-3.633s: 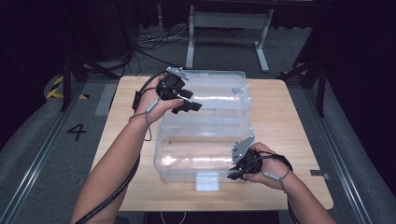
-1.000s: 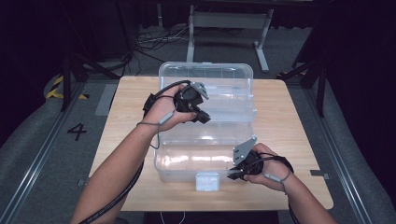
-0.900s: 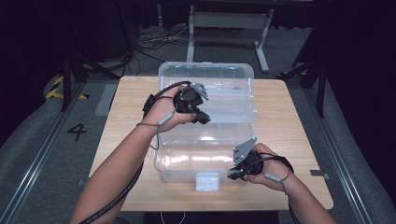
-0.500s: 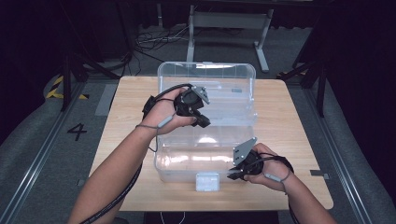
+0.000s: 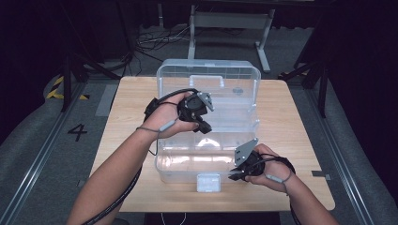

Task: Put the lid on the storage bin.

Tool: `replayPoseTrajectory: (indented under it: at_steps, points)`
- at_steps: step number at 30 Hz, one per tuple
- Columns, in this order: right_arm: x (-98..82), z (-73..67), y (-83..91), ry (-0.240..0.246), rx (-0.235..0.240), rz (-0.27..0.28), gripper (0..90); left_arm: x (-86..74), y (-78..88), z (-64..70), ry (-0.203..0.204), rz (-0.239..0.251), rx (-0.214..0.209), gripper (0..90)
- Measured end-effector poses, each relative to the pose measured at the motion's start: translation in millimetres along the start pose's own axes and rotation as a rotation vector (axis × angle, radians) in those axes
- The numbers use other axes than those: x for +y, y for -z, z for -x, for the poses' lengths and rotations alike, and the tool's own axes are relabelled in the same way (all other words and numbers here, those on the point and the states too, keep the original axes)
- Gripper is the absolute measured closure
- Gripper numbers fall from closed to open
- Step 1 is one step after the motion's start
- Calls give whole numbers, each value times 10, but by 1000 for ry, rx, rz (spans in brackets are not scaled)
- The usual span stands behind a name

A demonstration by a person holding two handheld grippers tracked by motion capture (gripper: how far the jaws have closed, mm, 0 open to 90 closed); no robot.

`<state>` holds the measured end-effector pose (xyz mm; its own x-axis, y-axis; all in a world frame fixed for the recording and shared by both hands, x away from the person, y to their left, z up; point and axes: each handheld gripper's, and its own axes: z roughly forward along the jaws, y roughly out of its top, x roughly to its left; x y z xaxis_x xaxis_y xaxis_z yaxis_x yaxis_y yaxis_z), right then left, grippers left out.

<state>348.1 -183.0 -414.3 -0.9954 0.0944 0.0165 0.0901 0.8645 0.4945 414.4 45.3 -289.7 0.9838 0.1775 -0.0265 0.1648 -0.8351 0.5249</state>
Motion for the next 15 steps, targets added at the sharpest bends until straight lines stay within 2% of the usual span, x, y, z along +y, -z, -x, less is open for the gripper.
replayPoseTrajectory:
  at_steps: [5,15]
  points:
    - [-1,-3,1,3,-3,-1,821,-7,-5,12,12,-4,-12,867]
    - [2,-3,6,2,-4,-6,821,10,-23,48,5,-33,-31,868]
